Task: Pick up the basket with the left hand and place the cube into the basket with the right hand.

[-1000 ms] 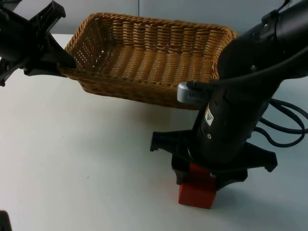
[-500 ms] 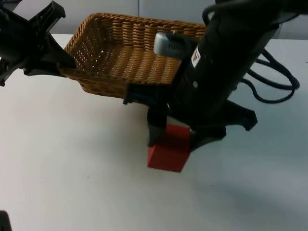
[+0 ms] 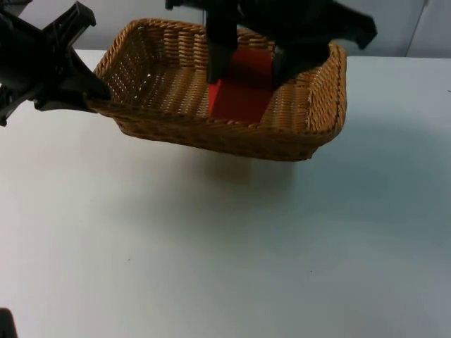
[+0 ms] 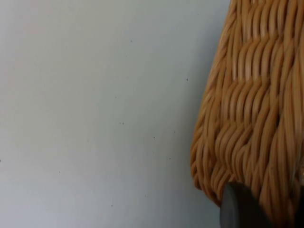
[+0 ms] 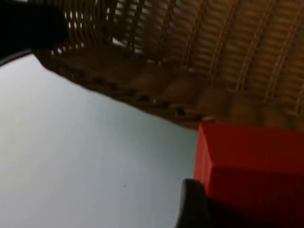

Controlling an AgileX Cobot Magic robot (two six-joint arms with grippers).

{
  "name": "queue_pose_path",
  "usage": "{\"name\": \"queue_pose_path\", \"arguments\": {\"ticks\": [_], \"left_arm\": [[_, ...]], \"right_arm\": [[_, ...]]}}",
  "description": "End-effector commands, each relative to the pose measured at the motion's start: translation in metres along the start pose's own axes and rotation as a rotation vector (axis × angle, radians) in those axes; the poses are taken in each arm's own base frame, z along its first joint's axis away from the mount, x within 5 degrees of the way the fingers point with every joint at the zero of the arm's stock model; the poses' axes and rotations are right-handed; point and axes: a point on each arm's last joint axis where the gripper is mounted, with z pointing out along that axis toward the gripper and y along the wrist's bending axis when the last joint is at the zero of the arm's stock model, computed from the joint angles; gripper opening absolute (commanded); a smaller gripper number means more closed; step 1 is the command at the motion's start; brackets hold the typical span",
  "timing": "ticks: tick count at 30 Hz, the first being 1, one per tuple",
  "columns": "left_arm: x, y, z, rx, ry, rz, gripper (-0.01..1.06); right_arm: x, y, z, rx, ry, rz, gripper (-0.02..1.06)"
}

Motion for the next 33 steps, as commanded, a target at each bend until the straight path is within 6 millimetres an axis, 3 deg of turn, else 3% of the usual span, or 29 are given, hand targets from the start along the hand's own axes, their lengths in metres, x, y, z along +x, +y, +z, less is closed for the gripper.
{"name": "queue_pose_path", "arguments": {"ticks": [1,5,8,13,16,21,22,25,31,33], "left_arm": [[-0.001,-0.007,-0.004,0.030,-0.013,-0.015,0.00],[-0.001,-0.007,-0.004,0.030,-0.013,-0.015,0.00],[-0.001,-0.007,-0.004,0.030,-0.013,-0.015,0.00],[-0.001,-0.007,-0.004,0.030,-0.013,-0.015,0.00],[-0.001,-0.007,-0.004,0.030,-0.013,-0.015,0.00],[-0.001,-0.007,-0.004,0.030,-0.013,-0.015,0.00],[-0.001,-0.007,-0.004,0.030,-0.013,-0.015,0.00],[-0.001,-0.007,-0.004,0.030,-0.013,-0.015,0.00],[-0.001,-0.007,-0.004,0.030,-0.013,-0.015,0.00],[-0.001,-0.007,-0.004,0.030,-0.013,-0.015,0.00]], "right_arm": [[-0.011,-0.006,-0.016,0.019,-0.046,0.001,0.23],[-0.027,-0.026,-0.021,0.075,-0.089,0.017,0.23],[-0.036,-0.045,-0.011,0.138,-0.087,0.029,0.23],[-0.043,-0.056,0.003,0.193,-0.099,-0.086,0.24],[-0.044,-0.055,0.006,0.183,-0.106,-0.132,0.30],[-0.052,-0.050,0.007,0.128,-0.188,-0.167,0.77],[-0.052,-0.050,0.007,0.128,-0.188,-0.167,0.77],[-0.053,-0.049,0.007,0.125,-0.200,-0.206,0.97],[-0.054,-0.054,0.000,0.182,-0.207,-0.232,1.00],[-0.055,-0.059,-0.013,0.244,-0.234,-0.238,0.99]]}}
